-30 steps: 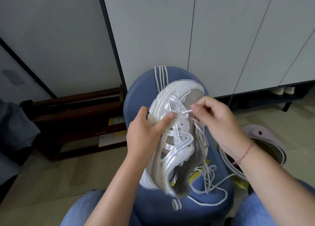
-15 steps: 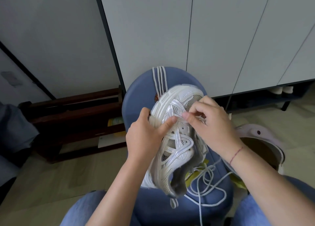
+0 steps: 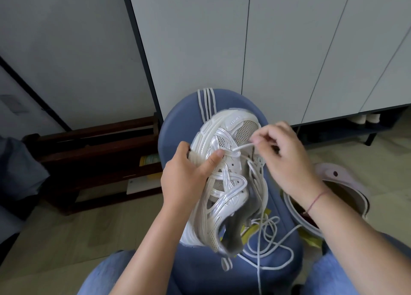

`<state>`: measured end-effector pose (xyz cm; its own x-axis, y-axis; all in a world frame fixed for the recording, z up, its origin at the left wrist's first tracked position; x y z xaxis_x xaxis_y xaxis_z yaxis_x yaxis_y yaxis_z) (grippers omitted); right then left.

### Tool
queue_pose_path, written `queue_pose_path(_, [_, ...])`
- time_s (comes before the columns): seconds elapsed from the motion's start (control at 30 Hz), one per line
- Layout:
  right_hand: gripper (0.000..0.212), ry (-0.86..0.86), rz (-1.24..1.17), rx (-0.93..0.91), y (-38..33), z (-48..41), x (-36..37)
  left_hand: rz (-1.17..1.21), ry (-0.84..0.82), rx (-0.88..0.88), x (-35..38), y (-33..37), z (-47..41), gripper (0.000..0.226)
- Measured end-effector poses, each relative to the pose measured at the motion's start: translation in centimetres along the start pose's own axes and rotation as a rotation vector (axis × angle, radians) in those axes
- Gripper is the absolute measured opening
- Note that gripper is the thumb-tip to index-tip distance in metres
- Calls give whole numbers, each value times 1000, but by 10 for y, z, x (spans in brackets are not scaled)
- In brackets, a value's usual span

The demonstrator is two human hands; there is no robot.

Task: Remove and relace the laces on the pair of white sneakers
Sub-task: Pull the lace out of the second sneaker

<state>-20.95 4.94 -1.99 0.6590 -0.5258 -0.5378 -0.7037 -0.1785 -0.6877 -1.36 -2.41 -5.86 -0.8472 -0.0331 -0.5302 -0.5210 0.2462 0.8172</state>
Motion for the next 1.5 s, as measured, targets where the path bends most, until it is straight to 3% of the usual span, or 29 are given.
queue_pose_path(0.1, [30,-11,182,-140,-19,3,13,-52,-7,20,3,4,1,65])
queue_pose_path(0.17, [28,30,134,-155,-22,2,9,-46,-8,20,3,2,1,67])
queue_pose_path(0.43, [23,466,-290,355,61,2,-56,50,29,-4,-6,-7,-5,66])
queue_pose_path(0.53, [12,282,-209,341,59,-1,-36,12,16,5,-3,-4,-3,65])
queue_pose_path(0.7, [29,8,120,-60,-5,0,5,-36,-3,14,2,2,1,62])
queue_pose_path(0.8, [32,40,191,-152,-17,2,12,-55,-1,22,3,2,1,65])
queue_pose_path(0.87, [31,89,79,-146,-16,0,6,-40,4,24,1,1,0,68])
queue_pose_path(1.1, [29,335,-160,204,34,0,-39,-6,39,33,-8,-2,-4,63])
queue_pose_path(1.2, [23,161,-109,90,20,-3,-22,-30,16,27,-4,0,-1,62])
queue_pose_path(1.3, [32,-18,27,-106,-5,-1,7,-49,-1,36,0,4,2,61])
queue_pose_path(1.4, [37,12,147,-213,-14,1,16,-73,-1,35,1,4,2,61])
queue_pose_path(1.5, [34,79,118,-250,-19,1,9,-59,2,35,0,2,0,63])
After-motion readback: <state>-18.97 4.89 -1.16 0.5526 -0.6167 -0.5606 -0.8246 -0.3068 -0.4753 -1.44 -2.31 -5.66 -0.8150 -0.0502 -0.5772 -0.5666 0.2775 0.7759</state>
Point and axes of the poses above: each hand's wrist, its own z-axis away from the middle knuckle, its own x-axis out of the palm, y = z × x, the point moved 10 cm from there along -z, towards the middle knuckle, and after that the axes turned 2 degrees about -x, right-handed, at the moved point
